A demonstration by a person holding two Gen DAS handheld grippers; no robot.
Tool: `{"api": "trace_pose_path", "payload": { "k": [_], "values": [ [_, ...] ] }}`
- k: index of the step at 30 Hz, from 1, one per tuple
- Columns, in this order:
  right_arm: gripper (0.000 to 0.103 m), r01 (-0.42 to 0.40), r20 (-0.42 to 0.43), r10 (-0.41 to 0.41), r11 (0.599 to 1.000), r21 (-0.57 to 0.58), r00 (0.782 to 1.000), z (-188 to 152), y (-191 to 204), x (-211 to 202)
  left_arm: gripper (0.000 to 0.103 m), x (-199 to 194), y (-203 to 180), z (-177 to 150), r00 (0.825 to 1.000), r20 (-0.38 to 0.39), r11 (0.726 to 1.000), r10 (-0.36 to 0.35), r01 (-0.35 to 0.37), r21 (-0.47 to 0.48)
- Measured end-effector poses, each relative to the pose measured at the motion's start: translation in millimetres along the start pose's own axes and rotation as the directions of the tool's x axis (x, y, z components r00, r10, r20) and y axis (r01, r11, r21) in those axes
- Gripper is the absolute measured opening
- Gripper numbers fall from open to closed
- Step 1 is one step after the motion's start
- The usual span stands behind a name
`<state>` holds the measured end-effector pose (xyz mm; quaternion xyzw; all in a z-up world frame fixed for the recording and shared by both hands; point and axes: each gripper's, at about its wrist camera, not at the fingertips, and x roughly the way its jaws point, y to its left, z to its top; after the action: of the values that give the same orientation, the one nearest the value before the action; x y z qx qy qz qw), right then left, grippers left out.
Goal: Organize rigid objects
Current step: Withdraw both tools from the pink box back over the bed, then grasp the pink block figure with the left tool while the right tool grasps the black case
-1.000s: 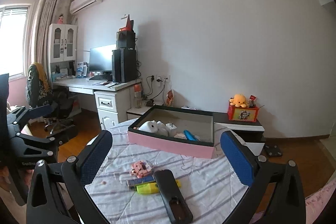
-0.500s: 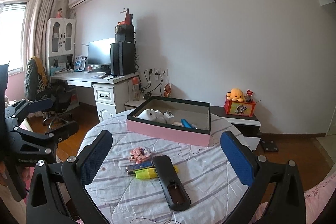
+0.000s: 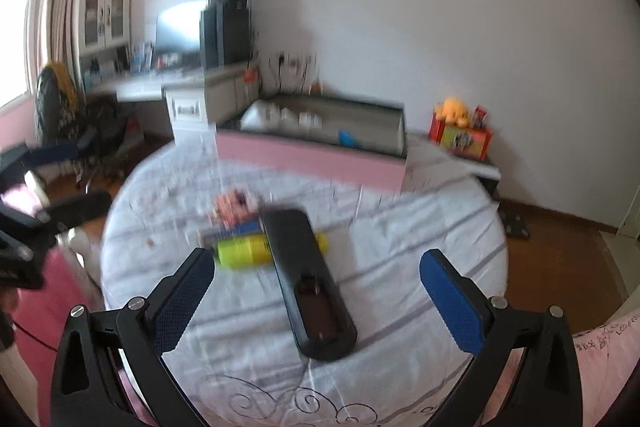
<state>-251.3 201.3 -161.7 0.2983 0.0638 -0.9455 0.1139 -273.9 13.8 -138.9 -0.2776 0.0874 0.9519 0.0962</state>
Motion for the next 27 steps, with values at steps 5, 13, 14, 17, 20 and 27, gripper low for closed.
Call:
{"api": "trace_pose_path", "payload": {
  "k": [5,13,14,17,20,27],
  "values": [
    [0.096,-0.039,-0.08,0.043,0.998,0.044,0.996,-10,-10,33,0.103,15,0,-4,0.999,-0.032,1.0,-0.002,0.002,0.008],
    [0.055,-0.122,-0.186,0.128,0.992,0.044,0.974,-16,-13,77,0.103,38,2,-7,0.996,-0.09,1.0,0.001,0.0,0.013],
    [0.052,-0.122,-0.179,0.127,0.992,0.038,0.976,-17,-13,78,0.103,42,2,-8,0.995,-0.1,1.0,-0.003,0.004,0.012],
    [0.047,-0.133,-0.162,0.139,0.99,0.05,0.977,-18,-17,75,0.103,50,1,-8,0.993,-0.114,1.0,-0.006,0.007,0.011],
    [0.045,-0.113,-0.141,0.123,0.991,0.074,0.982,-17,-27,71,0.103,59,-1,-7,0.992,-0.128,1.0,-0.022,0.022,-0.002],
    [0.045,-0.039,-0.143,0.059,0.99,0.136,0.988,-13,-63,76,0.103,84,-10,-3,0.984,-0.174,0.999,-0.048,0.044,-0.025]
  ]
}}
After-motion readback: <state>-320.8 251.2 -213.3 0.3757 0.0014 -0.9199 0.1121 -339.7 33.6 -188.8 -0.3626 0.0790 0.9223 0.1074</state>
